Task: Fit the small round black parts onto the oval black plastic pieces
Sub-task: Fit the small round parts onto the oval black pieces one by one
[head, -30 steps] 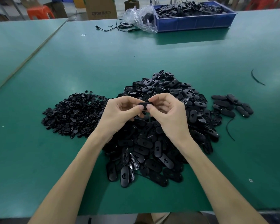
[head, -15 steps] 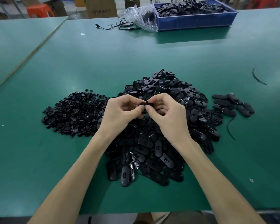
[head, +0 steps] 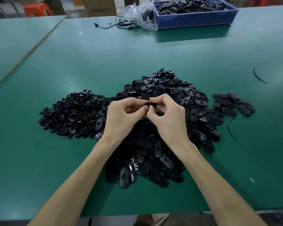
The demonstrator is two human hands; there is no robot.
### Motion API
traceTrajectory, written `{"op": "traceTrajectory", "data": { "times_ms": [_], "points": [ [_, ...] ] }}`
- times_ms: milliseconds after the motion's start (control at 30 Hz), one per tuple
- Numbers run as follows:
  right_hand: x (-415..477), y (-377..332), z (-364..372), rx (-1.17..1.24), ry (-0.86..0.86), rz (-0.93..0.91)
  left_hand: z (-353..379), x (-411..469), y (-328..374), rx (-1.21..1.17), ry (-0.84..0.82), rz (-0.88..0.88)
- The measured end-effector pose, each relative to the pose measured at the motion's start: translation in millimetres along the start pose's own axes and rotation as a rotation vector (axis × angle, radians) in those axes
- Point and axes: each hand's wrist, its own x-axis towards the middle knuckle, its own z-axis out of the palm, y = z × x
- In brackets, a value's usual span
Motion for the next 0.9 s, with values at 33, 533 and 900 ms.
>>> {"op": "traceTrajectory", "data": {
  "times_ms": [33, 533, 900],
  "points": [
    [-0.3, -0.1, 0.5, 0.005, 0.003, 0.006, 0.9, -0.4, 0.3, 0.003, 0.003, 0.003],
    [2.2, -5.0, -2.6, 0.067, -0.010, 0.017, 0.6, 1.3, -2.6, -0.064, 0.039, 0.015],
    [4.7, -4.0, -5.9, 0.097, -0.037, -0.033, -2.7, 4.6, -4.9, -0.149, -0.003, 0.025]
  ]
}}
